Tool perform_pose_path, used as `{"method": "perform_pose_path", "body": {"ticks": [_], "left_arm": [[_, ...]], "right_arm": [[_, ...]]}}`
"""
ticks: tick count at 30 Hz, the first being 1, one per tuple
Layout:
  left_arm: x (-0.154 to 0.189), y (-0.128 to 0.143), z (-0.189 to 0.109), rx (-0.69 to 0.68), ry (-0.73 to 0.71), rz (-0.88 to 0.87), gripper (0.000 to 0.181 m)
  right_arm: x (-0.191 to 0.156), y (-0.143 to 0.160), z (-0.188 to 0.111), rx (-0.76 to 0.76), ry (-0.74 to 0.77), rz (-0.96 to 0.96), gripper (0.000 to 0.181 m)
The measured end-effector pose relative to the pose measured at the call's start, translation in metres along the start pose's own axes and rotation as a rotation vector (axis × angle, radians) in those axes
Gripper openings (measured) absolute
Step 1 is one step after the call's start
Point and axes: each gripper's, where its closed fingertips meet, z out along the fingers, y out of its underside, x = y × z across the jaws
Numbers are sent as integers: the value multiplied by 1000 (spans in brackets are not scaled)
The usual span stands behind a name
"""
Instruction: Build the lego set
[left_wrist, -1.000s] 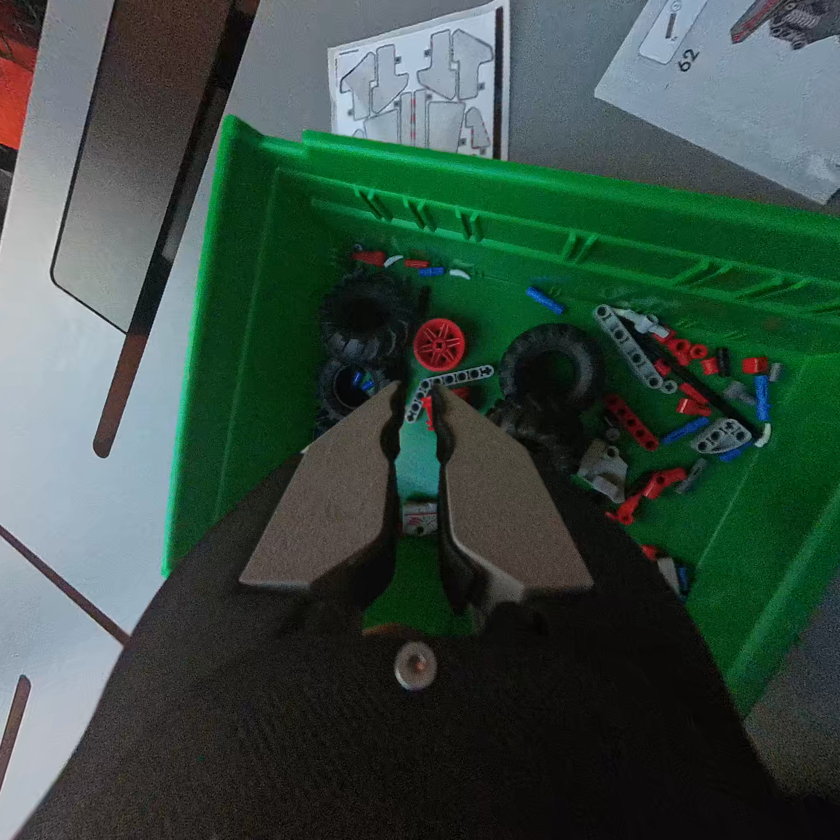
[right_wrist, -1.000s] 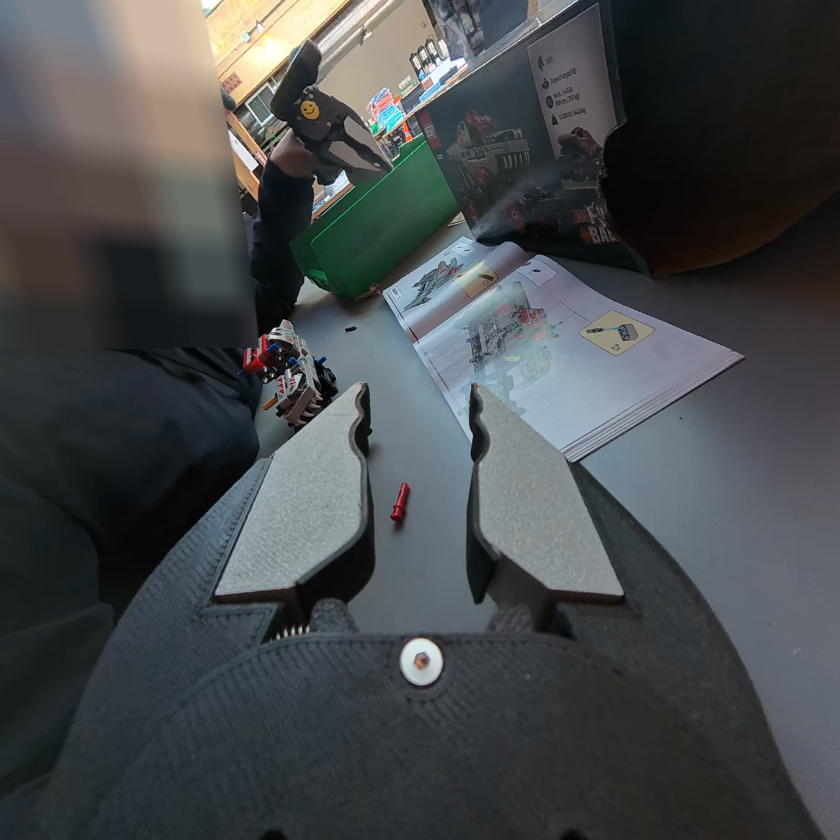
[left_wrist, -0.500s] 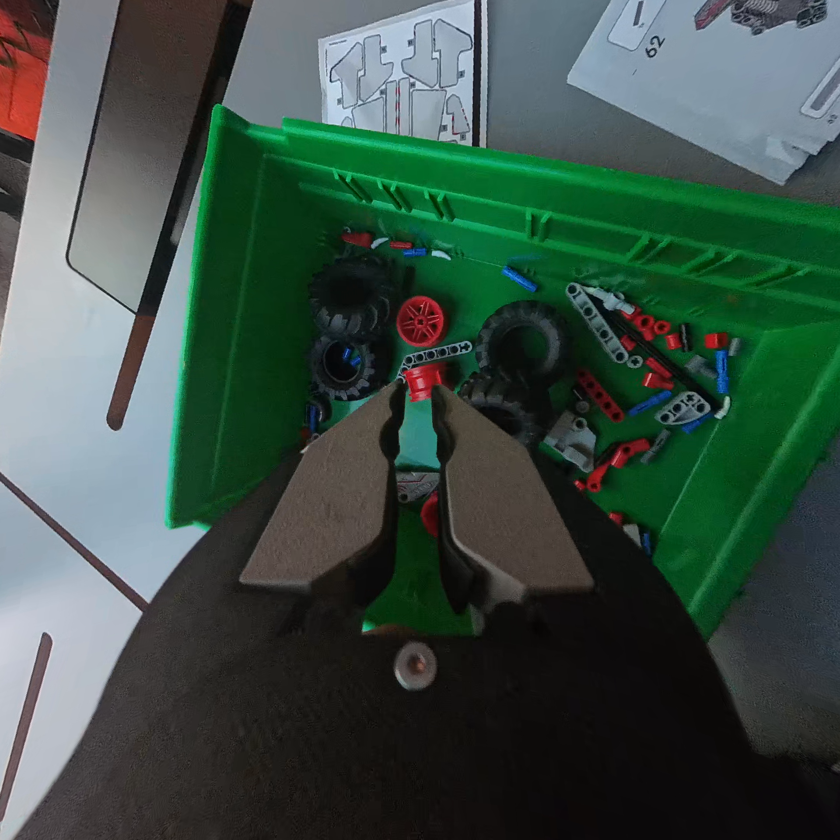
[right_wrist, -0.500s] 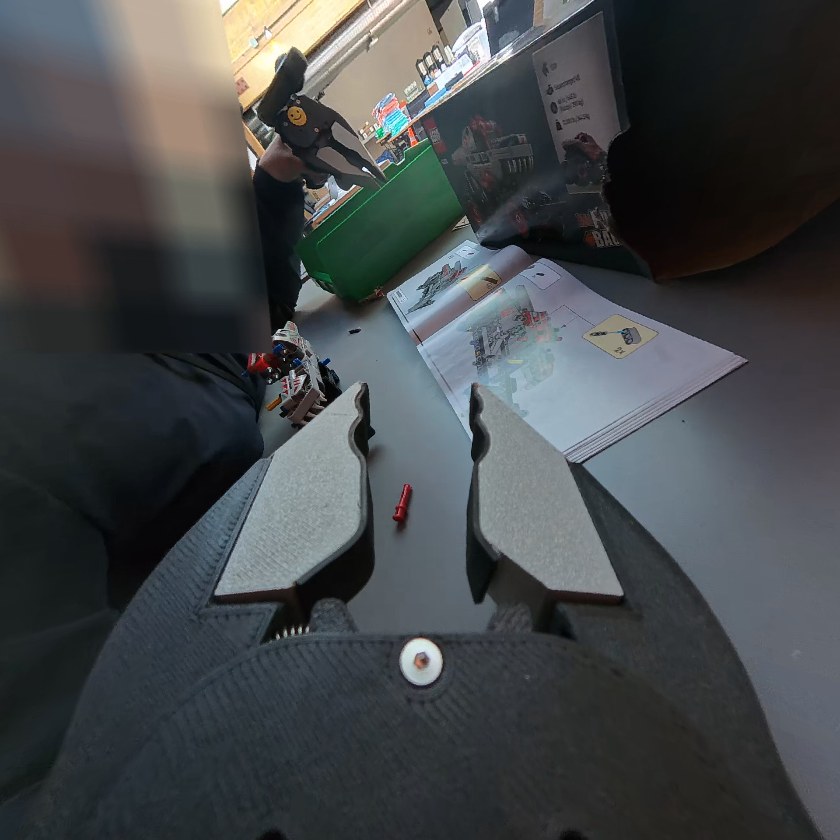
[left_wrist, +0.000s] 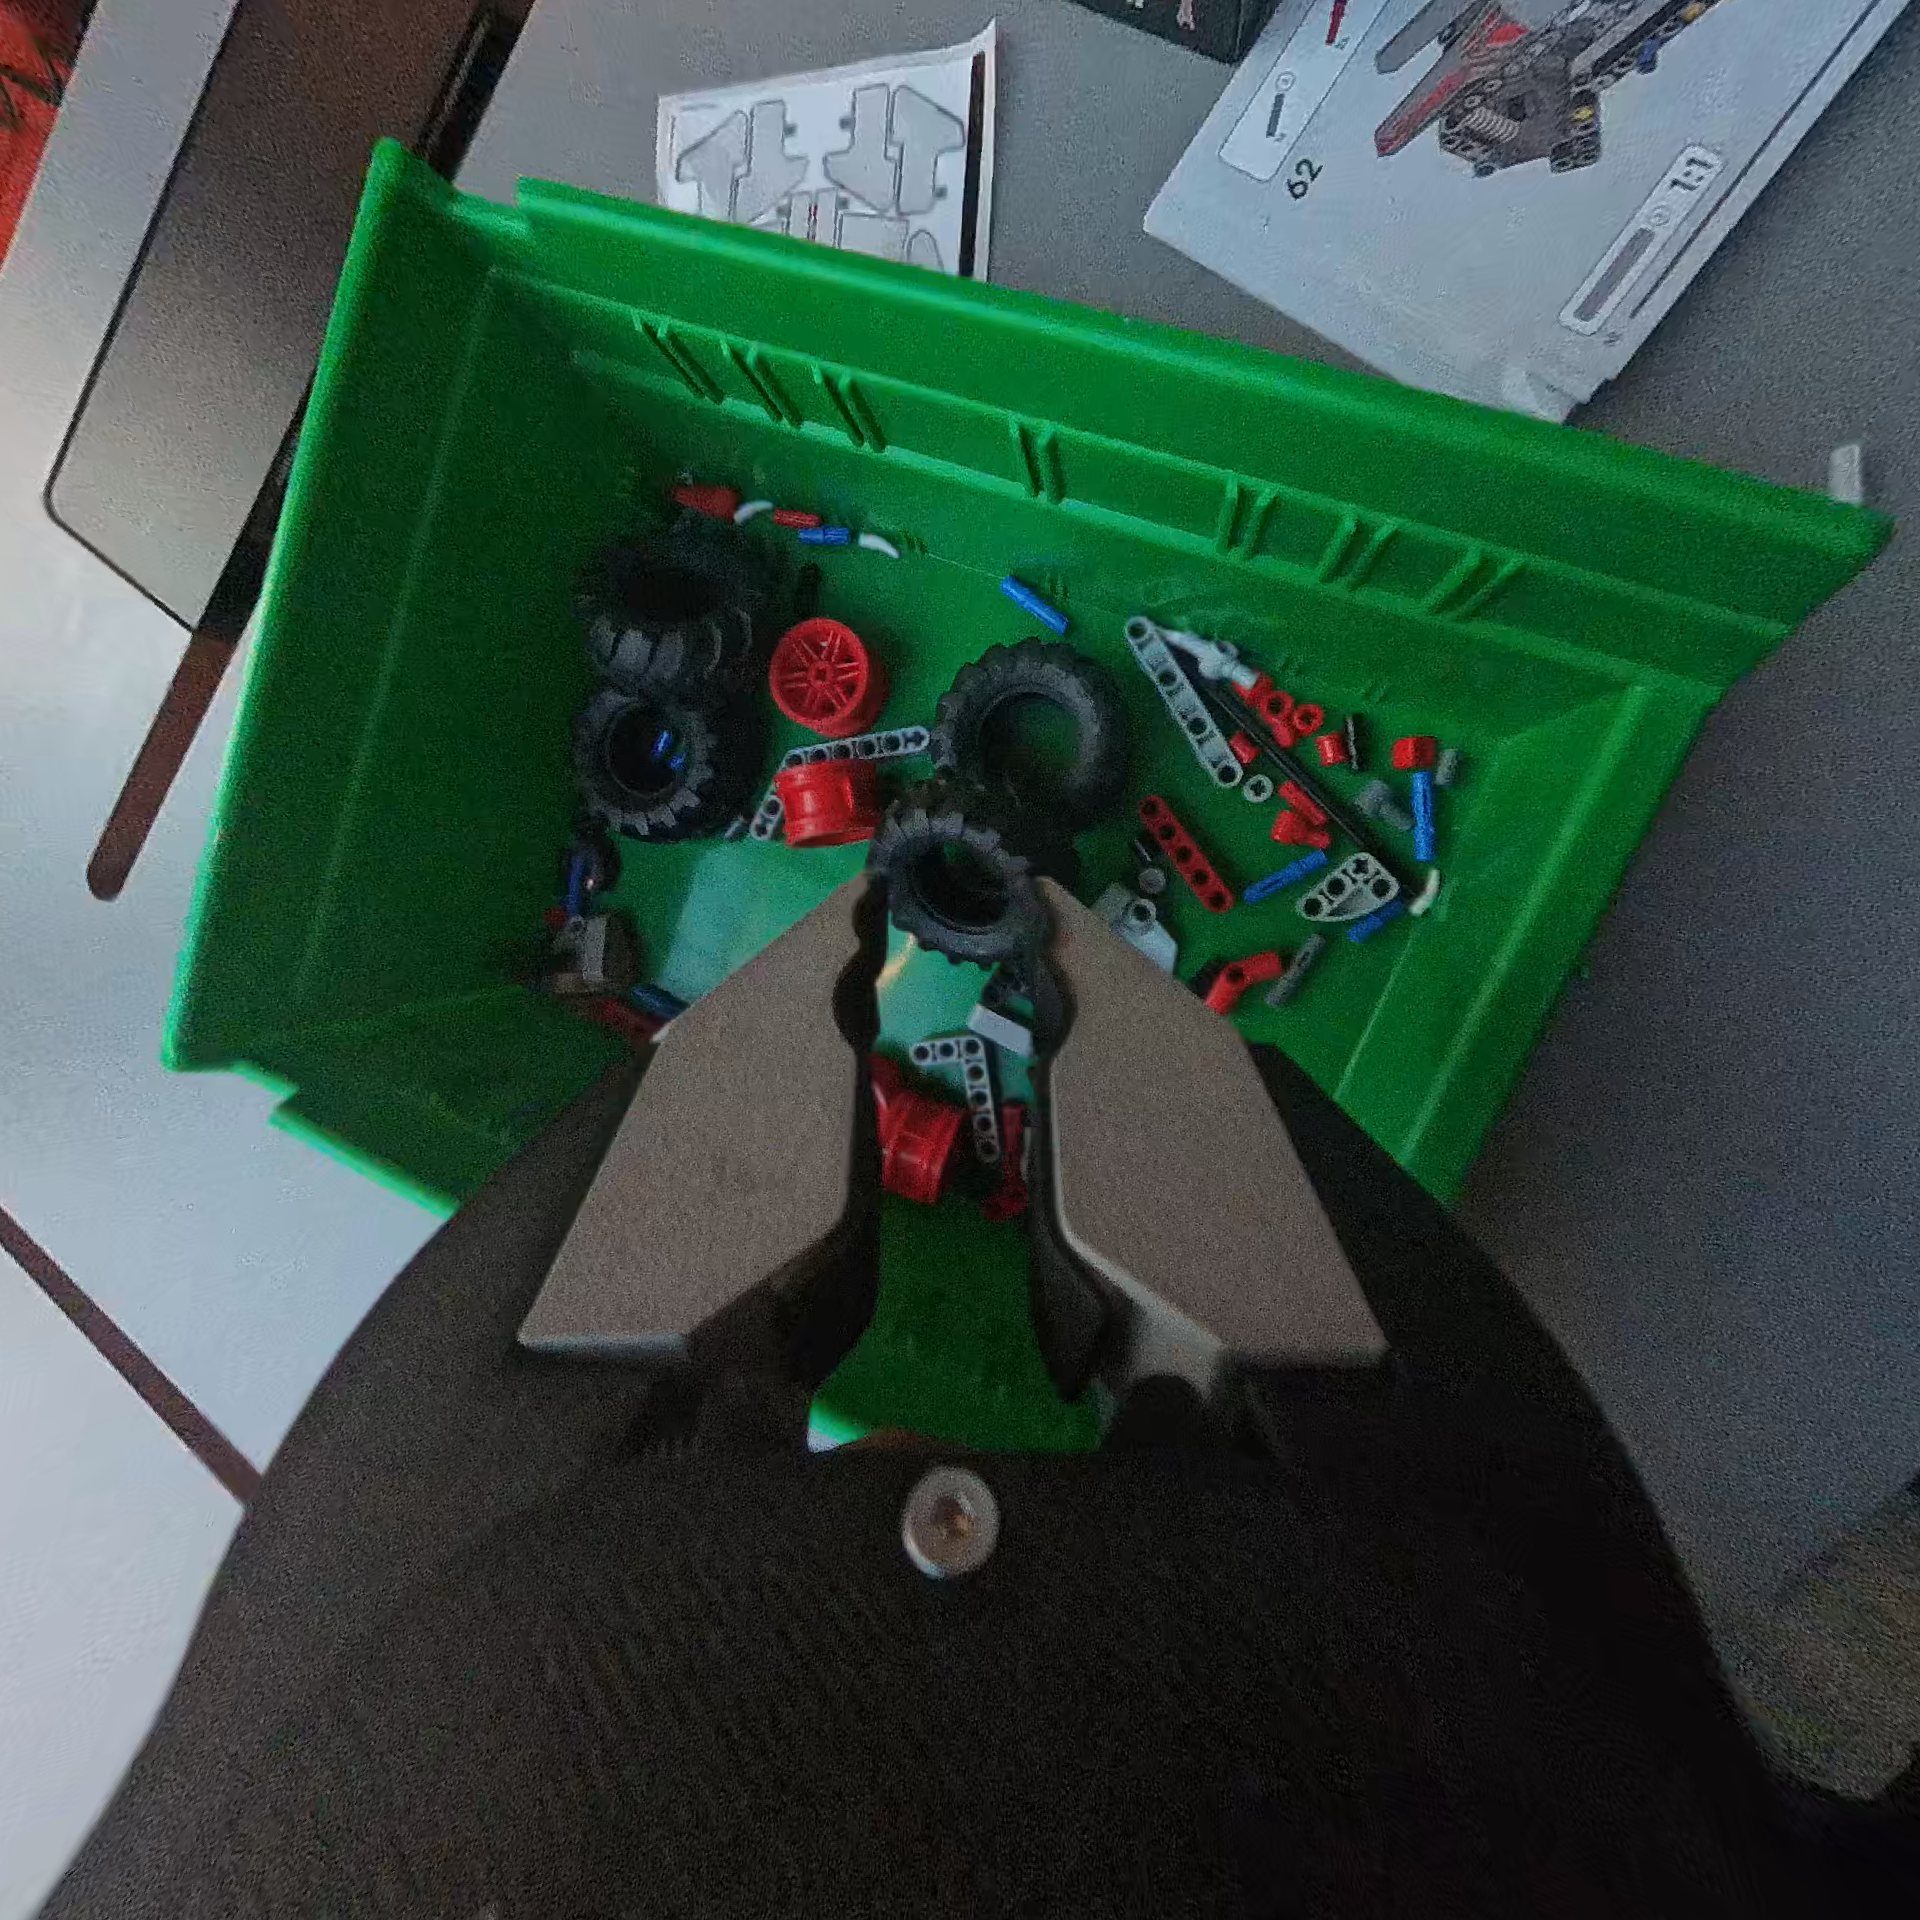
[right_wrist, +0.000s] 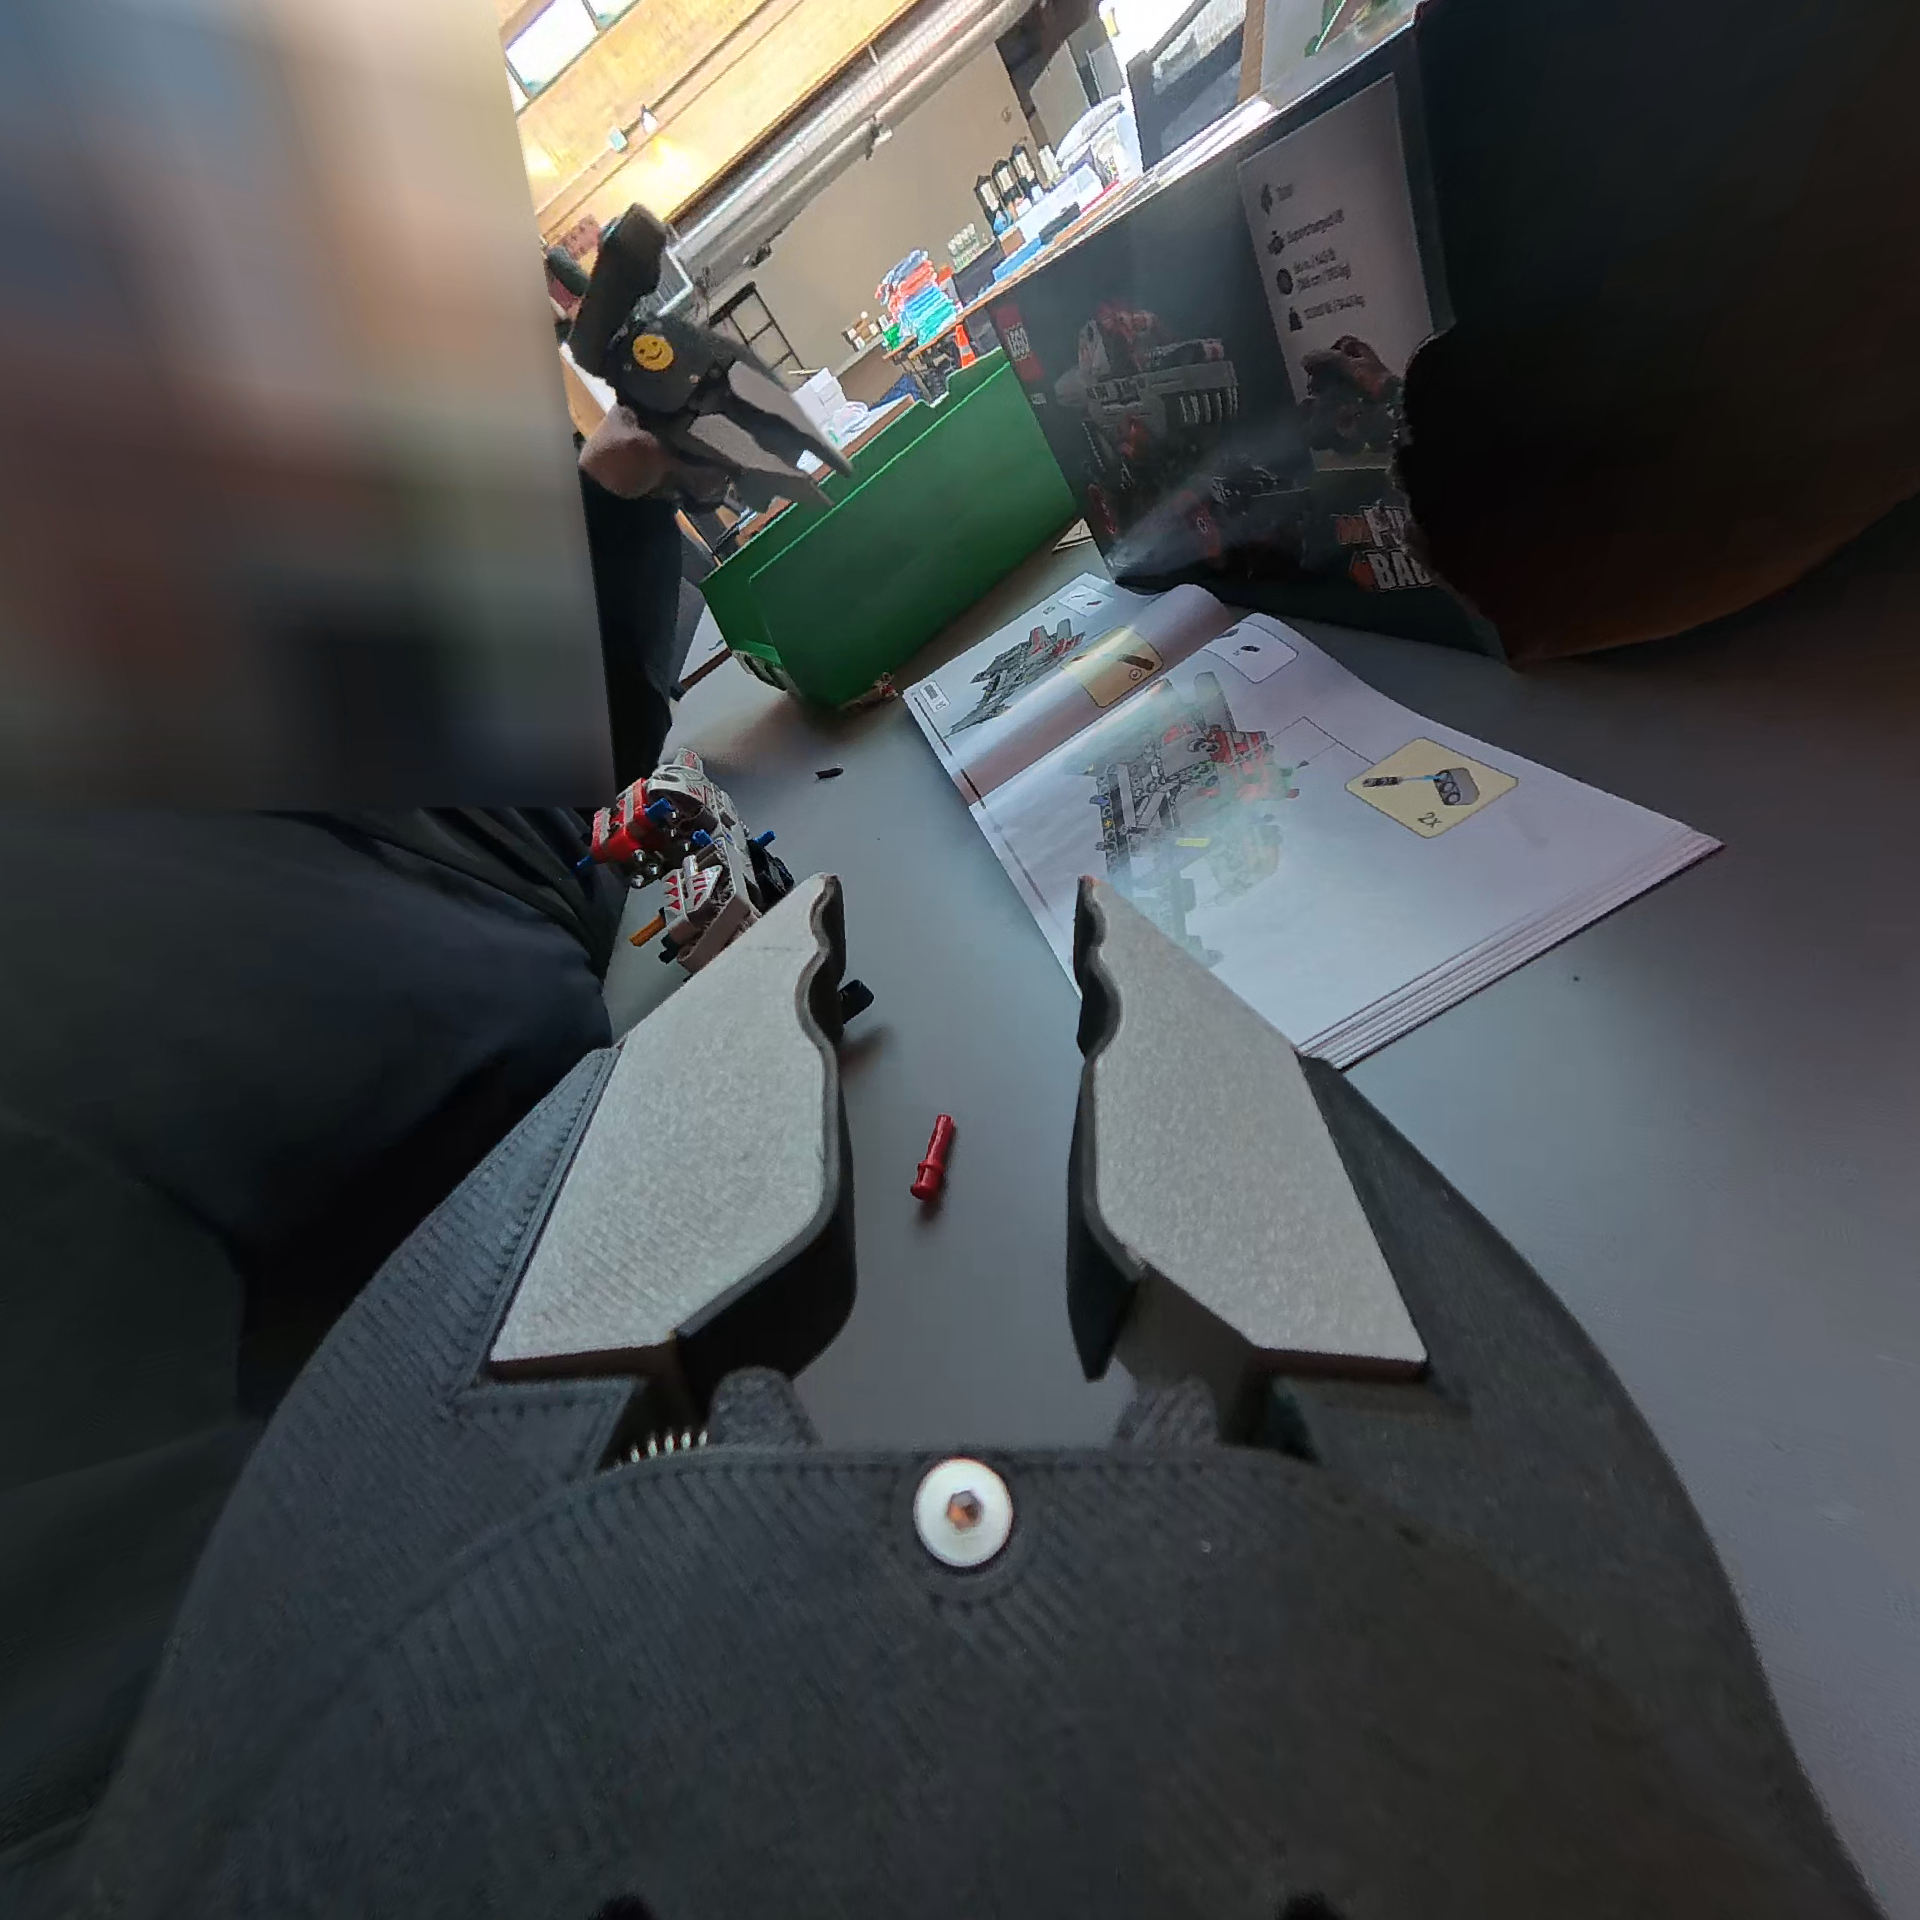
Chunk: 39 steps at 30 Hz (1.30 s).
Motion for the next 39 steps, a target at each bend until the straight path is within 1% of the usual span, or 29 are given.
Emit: {"method": "perform_pose_path", "body": {"ticks": [1,4,9,11,15,17,21,25,28,32,36,39], "left_arm": [[5,8,-5,2,10,-33,24],[22,27,-20,6,1,-75,25],[52,32,-32,69,-35,-64,23],[64,30,-31,98,-20,-72,23],[85,27,-26,95,30,-93,27],[89,27,-23,81,12,-80,28],[104,27,-19,84,54,-79,31],[103,35,-15,30,24,-70,33],[101,36,-20,49,18,-81,33],[92,43,-25,49,-20,-88,34],[74,45,-30,52,-63,-116,30],[53,48,-32,5,-98,-125,24]], "right_arm": [[0,0,0,2,0,1,41],[0,-1,0,4,1,-2,41],[-1,-4,0,22,8,-31,41],[-2,-4,0,28,22,-49,39],[-9,2,6,-7,5,-61,39],[-13,5,8,-19,-14,-64,39],[-16,5,9,-16,-20,-75,39],[-21,11,13,-49,-33,-84,39],[-21,11,13,-49,-34,-80,39],[-19,5,9,-7,-38,-60,40],[-17,3,8,9,-31,-53,40],[-15,2,7,14,-23,-49,40]]}}
